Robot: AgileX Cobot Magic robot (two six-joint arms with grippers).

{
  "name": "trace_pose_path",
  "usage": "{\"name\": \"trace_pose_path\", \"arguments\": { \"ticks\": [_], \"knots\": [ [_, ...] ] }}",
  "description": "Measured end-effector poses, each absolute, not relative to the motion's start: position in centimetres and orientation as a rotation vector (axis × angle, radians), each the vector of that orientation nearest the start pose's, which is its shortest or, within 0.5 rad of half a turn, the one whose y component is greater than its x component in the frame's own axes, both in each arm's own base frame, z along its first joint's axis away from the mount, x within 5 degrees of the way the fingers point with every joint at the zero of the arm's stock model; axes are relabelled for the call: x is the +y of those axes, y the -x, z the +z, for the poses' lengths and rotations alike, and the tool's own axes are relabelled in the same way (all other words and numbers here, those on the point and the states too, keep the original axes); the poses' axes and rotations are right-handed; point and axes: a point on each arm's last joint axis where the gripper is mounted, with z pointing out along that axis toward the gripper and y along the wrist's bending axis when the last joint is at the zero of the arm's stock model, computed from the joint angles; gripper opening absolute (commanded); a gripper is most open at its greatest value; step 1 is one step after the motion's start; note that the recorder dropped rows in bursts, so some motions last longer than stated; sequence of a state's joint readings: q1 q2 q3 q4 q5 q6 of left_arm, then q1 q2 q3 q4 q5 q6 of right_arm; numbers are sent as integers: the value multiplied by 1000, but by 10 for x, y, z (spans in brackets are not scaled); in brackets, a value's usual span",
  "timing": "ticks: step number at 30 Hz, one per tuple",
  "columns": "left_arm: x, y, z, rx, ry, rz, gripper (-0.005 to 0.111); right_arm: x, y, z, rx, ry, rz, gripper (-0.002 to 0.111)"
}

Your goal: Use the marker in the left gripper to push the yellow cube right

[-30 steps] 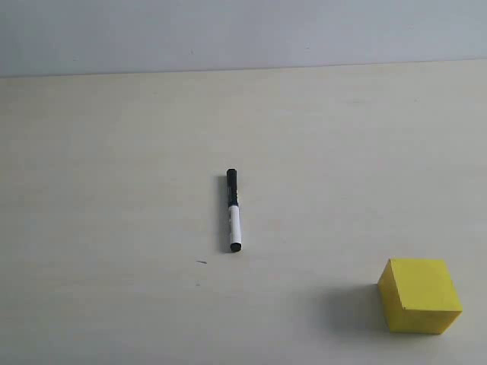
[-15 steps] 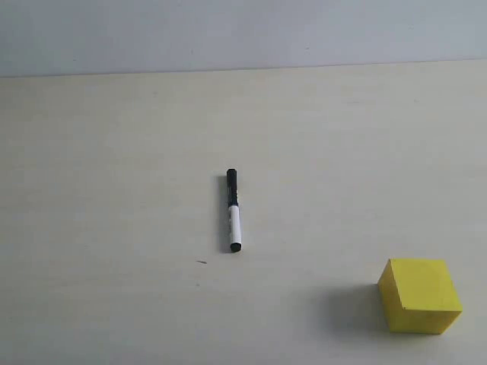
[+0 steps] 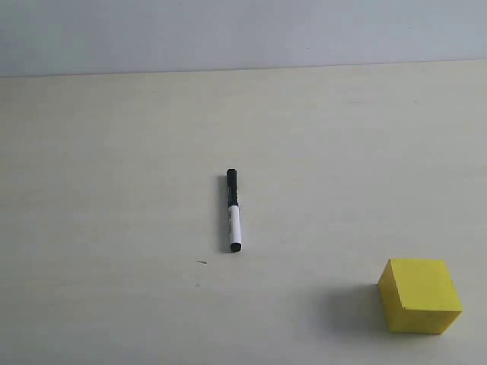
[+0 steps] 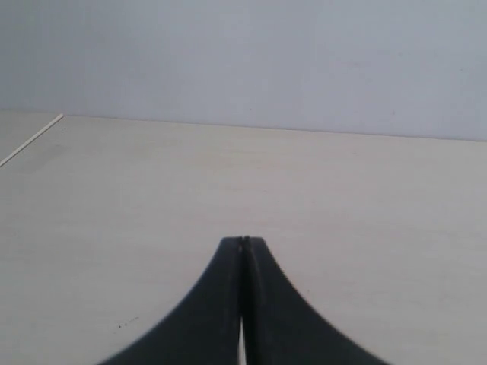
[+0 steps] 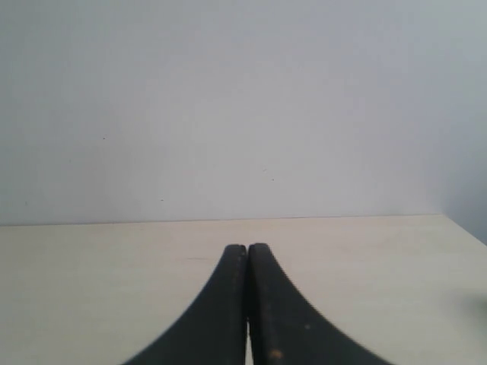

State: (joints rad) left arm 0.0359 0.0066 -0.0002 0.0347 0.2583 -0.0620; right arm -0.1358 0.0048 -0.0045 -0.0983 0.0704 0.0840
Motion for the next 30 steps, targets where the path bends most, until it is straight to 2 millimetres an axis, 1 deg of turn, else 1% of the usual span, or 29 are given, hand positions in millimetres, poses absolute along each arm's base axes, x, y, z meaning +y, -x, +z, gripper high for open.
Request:
{"name": "trace_pose_path", "arguments": {
  "ticks": [24,30],
  "knots": [
    [2,-56,189,1747,54,8,0,-8,-56,208,1552,-100,-124,0],
    [0,-56,189,1748,19,-20,0,-8,-56,208,1552,-100,-124,0]
  ]
}}
